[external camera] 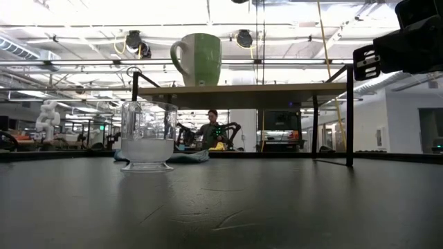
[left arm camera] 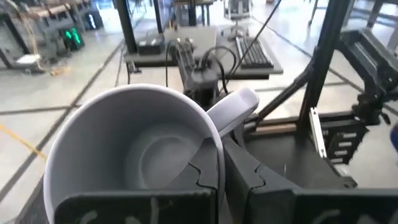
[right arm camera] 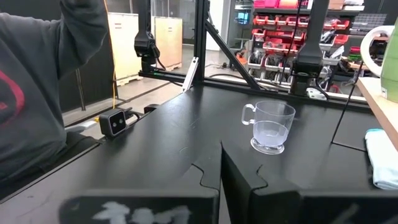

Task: Stack small to large cups/mugs on shelf
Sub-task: Put the gray cup on the shelf

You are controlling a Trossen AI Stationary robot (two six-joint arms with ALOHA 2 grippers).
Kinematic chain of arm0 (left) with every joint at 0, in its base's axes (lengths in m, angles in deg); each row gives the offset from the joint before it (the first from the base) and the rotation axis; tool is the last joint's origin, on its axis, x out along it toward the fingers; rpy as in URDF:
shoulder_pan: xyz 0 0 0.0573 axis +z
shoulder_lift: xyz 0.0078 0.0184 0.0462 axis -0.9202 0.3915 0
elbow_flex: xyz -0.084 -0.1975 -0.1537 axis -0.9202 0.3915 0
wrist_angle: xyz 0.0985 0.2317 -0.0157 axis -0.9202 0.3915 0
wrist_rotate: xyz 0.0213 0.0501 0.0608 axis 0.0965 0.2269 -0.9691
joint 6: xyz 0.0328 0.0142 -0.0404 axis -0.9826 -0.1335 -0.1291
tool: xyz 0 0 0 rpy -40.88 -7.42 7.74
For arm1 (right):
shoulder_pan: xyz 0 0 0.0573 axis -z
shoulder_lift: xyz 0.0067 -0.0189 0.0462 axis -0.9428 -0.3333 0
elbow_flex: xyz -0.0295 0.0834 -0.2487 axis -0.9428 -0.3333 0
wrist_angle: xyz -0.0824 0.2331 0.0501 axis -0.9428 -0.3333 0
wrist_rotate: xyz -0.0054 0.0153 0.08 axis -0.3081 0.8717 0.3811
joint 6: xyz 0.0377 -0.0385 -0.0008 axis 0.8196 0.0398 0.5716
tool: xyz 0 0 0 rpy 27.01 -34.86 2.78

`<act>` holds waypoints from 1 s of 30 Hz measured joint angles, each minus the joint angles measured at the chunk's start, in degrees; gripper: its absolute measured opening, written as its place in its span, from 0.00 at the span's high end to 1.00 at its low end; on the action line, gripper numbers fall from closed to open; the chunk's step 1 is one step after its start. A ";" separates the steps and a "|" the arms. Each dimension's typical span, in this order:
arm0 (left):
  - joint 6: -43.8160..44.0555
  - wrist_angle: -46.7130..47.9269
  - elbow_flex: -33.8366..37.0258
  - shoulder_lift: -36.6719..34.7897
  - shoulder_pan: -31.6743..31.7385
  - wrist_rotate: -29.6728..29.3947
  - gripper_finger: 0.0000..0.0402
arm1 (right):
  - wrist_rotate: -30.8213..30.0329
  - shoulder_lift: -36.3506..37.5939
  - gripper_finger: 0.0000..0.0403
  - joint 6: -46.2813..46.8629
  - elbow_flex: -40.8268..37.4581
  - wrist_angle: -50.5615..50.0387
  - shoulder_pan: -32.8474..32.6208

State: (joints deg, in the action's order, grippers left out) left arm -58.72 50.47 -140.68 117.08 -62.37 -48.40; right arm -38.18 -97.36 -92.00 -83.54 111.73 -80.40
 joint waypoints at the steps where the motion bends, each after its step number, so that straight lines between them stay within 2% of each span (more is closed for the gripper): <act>1: 0.05 0.45 -1.78 1.11 0.34 0.71 0.99 | 0.00 -0.01 1.00 -0.03 0.00 -0.03 0.01; 18: -0.26 13.09 -25.28 16.97 6.76 5.42 0.99 | 0.10 -0.86 1.00 -0.58 -0.01 -0.13 0.00; 24: -0.33 16.28 -31.86 22.64 7.75 7.04 0.99 | 0.11 -0.90 1.00 -1.11 0.00 -0.45 0.02; 30: -1.65 24.43 -36.43 27.99 8.65 7.37 0.99 | 0.11 -0.98 1.00 -1.22 0.00 -1.07 0.02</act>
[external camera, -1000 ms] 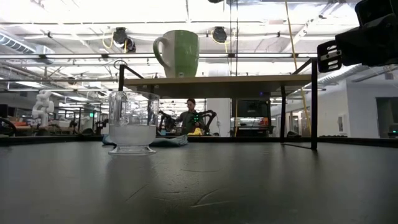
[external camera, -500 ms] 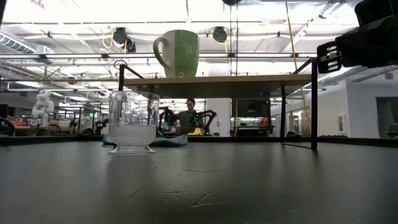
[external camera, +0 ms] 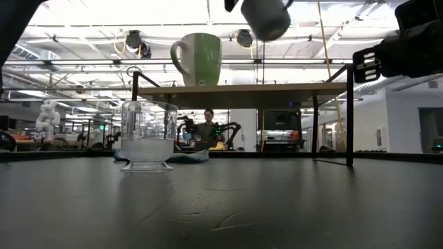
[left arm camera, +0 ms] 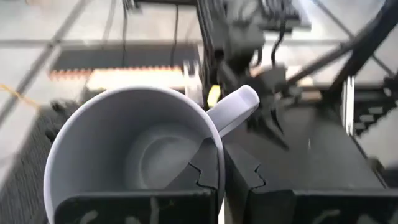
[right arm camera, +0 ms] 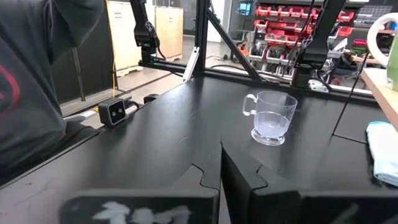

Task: Stack small to large cups/mugs on shelf
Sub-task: Put the gray cup on the shelf

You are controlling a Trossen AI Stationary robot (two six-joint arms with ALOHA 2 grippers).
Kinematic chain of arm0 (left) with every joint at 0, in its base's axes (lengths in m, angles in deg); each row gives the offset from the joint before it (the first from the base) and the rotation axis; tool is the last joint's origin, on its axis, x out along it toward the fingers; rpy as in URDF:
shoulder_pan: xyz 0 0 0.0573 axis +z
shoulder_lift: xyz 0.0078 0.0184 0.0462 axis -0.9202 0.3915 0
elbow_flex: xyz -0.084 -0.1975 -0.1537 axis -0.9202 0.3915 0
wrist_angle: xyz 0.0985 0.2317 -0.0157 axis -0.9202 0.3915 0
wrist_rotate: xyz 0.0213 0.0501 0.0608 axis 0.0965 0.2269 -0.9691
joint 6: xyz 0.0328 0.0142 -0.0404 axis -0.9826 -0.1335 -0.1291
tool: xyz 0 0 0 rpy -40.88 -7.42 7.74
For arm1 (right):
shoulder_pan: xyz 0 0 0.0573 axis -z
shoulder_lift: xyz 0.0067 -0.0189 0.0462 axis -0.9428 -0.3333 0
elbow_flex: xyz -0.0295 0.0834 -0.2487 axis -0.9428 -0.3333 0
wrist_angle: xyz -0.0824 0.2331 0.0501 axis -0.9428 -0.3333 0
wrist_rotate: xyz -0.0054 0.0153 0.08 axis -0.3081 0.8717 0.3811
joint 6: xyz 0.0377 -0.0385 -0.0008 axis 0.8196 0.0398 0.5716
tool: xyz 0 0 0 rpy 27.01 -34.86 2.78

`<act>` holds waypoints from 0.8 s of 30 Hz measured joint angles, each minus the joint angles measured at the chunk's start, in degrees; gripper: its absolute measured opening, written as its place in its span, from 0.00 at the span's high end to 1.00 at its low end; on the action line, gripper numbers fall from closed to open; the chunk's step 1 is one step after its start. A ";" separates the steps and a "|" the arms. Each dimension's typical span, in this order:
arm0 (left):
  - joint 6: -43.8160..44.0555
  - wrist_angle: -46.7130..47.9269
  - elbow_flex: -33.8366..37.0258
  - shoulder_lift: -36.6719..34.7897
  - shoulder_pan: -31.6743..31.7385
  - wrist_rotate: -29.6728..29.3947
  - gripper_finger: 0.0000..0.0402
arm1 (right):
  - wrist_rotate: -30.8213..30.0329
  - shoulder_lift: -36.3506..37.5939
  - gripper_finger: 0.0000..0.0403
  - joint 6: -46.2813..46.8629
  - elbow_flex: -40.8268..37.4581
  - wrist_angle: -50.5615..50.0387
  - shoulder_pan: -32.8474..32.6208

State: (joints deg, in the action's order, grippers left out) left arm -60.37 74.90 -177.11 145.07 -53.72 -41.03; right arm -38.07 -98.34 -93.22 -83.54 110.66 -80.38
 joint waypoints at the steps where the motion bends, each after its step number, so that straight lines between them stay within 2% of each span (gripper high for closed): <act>1: -0.30 1.13 -0.54 0.64 0.00 0.10 0.99 | 0.02 0.00 1.00 0.00 -0.01 -0.18 -0.02; 10: -5.33 10.28 -1.14 2.97 0.17 -1.14 0.99 | 0.02 -0.04 1.00 -0.23 0.00 -0.24 -0.02; 24: -16.10 18.05 -1.12 2.86 -0.62 -1.34 0.99 | 0.00 -0.21 1.00 -0.25 -0.02 -0.26 -0.01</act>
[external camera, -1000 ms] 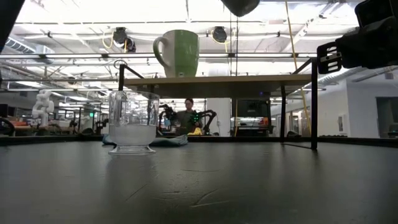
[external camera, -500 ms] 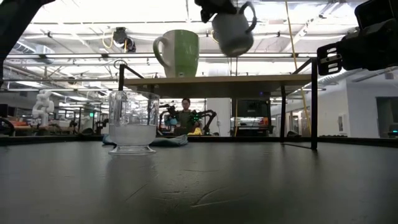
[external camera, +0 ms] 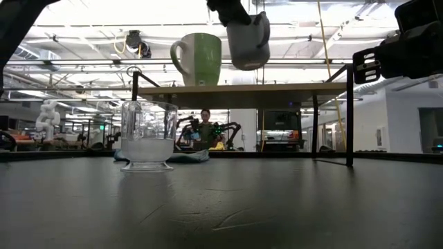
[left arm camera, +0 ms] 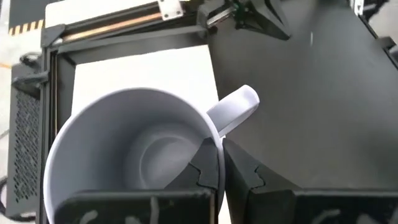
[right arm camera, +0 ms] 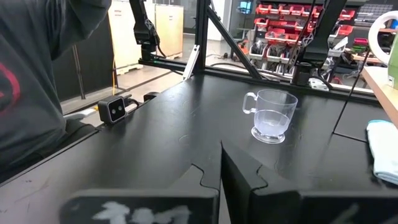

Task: Stack small to large cups/mugs on shelf
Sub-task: Put the gray cup on the shelf

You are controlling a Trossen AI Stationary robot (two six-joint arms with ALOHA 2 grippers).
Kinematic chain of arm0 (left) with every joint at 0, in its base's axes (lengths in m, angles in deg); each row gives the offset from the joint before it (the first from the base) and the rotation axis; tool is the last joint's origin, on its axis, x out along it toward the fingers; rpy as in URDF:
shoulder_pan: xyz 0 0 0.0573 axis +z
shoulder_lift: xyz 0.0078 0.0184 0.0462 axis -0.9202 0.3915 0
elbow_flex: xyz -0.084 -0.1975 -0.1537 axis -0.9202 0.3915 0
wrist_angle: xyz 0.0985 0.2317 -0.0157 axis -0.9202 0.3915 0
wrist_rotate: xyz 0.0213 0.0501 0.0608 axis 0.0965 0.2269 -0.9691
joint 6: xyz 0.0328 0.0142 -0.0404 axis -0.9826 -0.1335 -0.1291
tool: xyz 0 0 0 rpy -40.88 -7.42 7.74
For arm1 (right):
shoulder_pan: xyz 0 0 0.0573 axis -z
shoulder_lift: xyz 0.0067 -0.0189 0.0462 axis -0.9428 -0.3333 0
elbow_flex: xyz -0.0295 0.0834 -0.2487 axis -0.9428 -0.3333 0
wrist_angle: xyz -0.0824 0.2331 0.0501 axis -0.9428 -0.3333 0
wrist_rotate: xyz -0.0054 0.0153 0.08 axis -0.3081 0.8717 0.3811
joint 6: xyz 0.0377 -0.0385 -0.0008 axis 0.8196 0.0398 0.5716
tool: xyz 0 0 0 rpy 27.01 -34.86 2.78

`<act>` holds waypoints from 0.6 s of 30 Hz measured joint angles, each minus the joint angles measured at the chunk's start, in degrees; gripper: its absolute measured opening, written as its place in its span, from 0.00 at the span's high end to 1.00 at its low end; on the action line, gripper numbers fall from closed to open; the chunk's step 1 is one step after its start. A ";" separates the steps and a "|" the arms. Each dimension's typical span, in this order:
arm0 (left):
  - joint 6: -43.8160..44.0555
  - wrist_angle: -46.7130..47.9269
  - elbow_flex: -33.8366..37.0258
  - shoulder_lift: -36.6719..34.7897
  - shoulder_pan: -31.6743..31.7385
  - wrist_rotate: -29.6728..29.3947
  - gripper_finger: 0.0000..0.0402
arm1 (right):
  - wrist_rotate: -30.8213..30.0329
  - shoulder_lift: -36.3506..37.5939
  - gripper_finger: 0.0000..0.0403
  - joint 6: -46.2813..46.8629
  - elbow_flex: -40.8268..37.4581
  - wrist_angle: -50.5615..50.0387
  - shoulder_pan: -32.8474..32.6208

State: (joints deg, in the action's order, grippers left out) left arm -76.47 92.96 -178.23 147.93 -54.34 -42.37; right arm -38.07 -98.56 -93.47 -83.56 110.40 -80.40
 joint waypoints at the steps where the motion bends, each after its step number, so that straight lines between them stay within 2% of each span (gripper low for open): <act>1: -0.66 -0.08 0.00 0.00 -0.09 0.04 0.99 | 0.00 -0.10 1.00 0.01 0.00 0.00 0.00; 18: -6.94 3.24 0.07 2.05 -2.19 1.79 0.99 | 0.00 -1.88 1.00 0.01 0.00 0.04 0.00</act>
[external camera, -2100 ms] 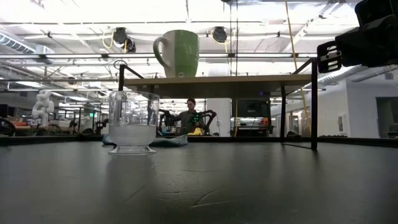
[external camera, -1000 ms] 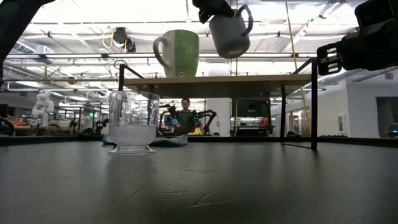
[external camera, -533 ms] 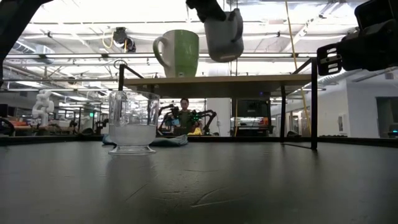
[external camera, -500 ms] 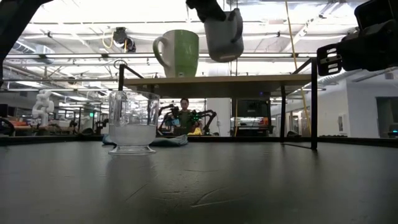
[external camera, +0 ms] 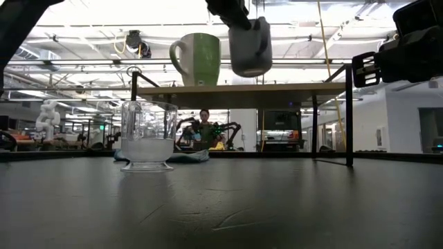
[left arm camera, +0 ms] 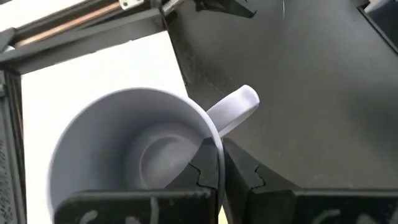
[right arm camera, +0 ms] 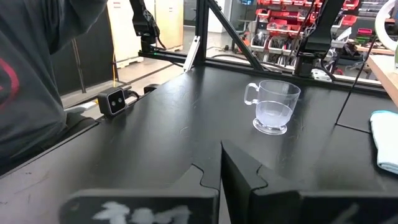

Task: Stack small to large cups/mugs on shelf
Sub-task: Put the gray cup on the shelf

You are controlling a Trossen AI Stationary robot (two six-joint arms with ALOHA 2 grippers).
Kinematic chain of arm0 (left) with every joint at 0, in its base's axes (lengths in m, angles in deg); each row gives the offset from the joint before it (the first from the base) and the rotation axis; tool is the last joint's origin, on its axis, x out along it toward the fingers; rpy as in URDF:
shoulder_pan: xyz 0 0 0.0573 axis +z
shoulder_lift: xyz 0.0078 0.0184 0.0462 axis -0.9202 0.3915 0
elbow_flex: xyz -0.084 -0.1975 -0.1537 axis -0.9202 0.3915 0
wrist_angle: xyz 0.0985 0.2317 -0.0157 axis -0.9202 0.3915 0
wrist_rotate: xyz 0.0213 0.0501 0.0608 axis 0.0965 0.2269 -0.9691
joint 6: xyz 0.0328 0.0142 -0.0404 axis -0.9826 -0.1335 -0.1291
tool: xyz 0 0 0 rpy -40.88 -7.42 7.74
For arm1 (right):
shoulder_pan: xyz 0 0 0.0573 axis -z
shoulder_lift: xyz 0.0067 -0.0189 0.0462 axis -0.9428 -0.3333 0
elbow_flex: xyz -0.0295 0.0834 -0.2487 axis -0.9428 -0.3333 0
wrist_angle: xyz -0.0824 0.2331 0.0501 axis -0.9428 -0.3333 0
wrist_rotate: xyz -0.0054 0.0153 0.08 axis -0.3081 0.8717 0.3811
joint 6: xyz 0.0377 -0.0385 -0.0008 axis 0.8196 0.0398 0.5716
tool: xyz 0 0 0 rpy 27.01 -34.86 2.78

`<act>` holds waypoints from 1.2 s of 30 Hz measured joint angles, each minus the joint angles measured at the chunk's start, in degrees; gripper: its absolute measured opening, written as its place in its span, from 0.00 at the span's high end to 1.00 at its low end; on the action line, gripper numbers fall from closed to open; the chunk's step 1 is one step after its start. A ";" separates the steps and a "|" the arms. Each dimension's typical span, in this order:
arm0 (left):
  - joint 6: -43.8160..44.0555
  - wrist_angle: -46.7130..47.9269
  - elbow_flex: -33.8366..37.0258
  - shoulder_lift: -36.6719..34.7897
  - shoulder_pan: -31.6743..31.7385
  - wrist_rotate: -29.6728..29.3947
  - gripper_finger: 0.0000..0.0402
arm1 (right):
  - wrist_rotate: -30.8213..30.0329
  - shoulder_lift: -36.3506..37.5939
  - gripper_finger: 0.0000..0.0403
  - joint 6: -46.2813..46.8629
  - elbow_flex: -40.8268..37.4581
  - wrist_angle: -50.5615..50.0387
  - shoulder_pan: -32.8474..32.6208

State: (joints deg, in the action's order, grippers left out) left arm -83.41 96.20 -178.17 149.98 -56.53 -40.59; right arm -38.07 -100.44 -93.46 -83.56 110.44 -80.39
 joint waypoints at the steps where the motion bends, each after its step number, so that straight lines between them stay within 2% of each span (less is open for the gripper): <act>1: -0.04 -0.11 0.00 0.38 -0.01 0.03 0.99 | 0.00 -0.01 1.00 0.00 0.01 0.03 0.00; 36: -2.71 1.84 0.00 1.84 0.35 -0.19 0.99 | 0.00 -0.02 1.00 0.44 0.00 0.44 -0.01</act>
State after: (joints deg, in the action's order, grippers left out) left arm -86.12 98.03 -178.17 151.82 -56.18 -40.78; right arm -38.07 -100.46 -93.02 -83.56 110.88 -80.40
